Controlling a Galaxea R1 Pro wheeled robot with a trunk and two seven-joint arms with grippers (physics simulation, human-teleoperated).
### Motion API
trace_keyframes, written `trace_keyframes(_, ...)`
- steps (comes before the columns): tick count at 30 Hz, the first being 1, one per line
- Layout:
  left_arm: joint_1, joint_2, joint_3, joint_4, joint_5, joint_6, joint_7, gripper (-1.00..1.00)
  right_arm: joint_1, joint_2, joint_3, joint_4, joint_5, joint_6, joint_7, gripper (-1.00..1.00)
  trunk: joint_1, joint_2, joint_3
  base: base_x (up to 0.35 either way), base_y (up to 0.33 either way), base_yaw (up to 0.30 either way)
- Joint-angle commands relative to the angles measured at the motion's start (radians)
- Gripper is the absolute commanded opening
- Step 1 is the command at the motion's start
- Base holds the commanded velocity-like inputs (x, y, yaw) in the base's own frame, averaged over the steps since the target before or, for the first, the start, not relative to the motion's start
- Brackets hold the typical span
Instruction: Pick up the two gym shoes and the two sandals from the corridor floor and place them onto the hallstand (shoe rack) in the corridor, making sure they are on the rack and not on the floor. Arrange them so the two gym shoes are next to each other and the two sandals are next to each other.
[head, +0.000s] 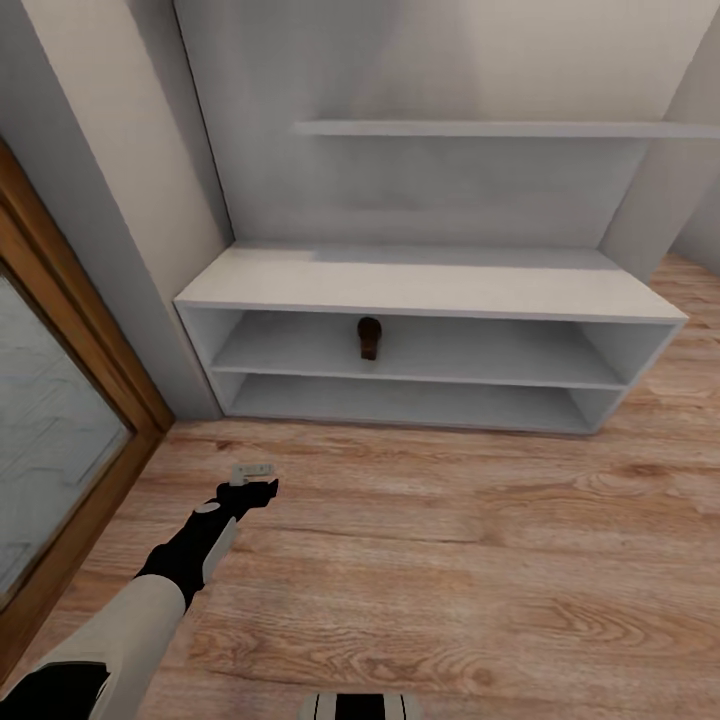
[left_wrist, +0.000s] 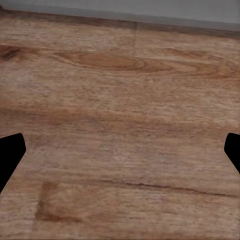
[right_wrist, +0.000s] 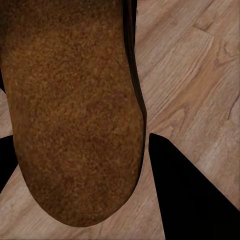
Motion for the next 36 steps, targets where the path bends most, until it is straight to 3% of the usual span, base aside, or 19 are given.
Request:
trace_keyframes(1,0.0,0.0,0.0,-0.002,0.005,0.006,-0.002,1.0,-0.001,0.0,-0.002,-0.001,-0.005,0.006,0.0,-1.0,0.0,0.0,-0.001,0.015,0.02,0.0)
trace_keyframes(12,0.0,0.005,0.0,-0.002,0.008,0.006,-0.007,1.0,-0.001,0.0,-0.003,0.0,-0.005,0.006,0.0,-1.0,0.0,0.0,-0.001,0.001,0.111,0.0)
trace_keyframes(13,0.001,0.033,0.0,-0.002,0.018,0.003,-0.049,1.0,-0.001,0.0,-0.001,0.001,-0.005,0.006,0.0,-1.0,0.0,0.0,-0.001,0.0,0.027,0.0)
trace_keyframes(15,0.002,0.056,0.001,-0.002,0.044,-0.012,-0.123,1.0,-0.001,0.0,-0.001,0.0,-0.005,0.006,0.0,-1.0,0.0,0.0,-0.001,0.0,0.016,0.0)
trace_keyframes(18,0.032,0.136,0.006,-0.002,0.148,-0.084,-0.402,1.0,-0.001,0.0,-0.001,0.0,-0.005,0.006,0.0,-1.0,0.0,0.0,-0.001,0.0,0.006,0.0)
trace_keyframes(19,0.039,0.152,0.006,-0.002,0.168,-0.099,-0.46,1.0,-0.001,0.001,-0.001,0.0,-0.005,0.006,0.0,-1.0,0.0,0.0,-0.001,0.0,0.003,0.0)
trace_keyframes(20,0.05,0.185,0.007,-0.002,0.209,-0.126,-0.582,1.0,-0.001,0.001,-0.002,-0.001,-0.005,0.006,0.0,-1.0,0.0,0.0,-0.001,0.0,0.002,0.0)
trace_keyframes(22,0.058,0.215,0.007,-0.002,0.248,-0.149,-0.708,1.0,-0.001,0.0,-0.002,-0.001,-0.005,0.006,0.0,-1.0,0.0,0.0,-0.001,0.0,0.001,0.0)
trace_keyframes(24,0.068,0.269,0.008,0.001,0.308,-0.178,-0.951,1.0,-0.001,0.001,-0.002,0.0,-0.005,0.006,0.0,-1.0,0.0,0.0,-0.001,0.0,0.0,0.0)
trace_keyframes(25,0.069,0.28,0.008,0.004,0.319,-0.182,-1.006,1.0,-0.001,0.001,-0.002,0.0,-0.005,0.006,0.0,-1.0,0.0,0.0,-0.001,0.0,0.0,0.0)
trace_keyframes(27,0.073,0.312,0.01,0.022,0.347,-0.196,-1.184,1.0,-0.001,0.001,-0.002,0.0,-0.005,0.005,0.0,-1.0,0.0,0.0,-0.001,0.0,0.0,0.0)
trace_keyframes(28,0.074,0.322,0.015,0.031,0.354,-0.208,-1.241,1.0,-0.001,0.001,-0.003,0.001,-0.005,0.004,0.0,-1.0,0.0,0.0,-0.001,0.0,0.0,0.0)
trace_keyframes(34,0.076,0.352,0.071,0.047,0.366,-0.284,-1.394,1.0,-0.001,0.001,-0.003,0.001,-0.005,-0.001,0.0,-1.0,0.0,0.0,-0.001,0.0,0.0,0.0)
trace_keyframes(35,0.079,0.359,0.086,0.052,0.367,-0.289,-1.446,1.0,-0.001,0.002,-0.003,0.001,-0.005,-0.001,0.0,-1.0,0.0,0.0,-0.001,0.0,0.0,0.0)
trace_keyframes(36,0.086,0.376,0.126,0.065,0.372,-0.293,-1.512,1.0,-0.001,0.002,-0.002,0.001,-0.005,-0.002,0.0,-1.0,0.0,0.0,-0.001,0.0,0.0,0.0)
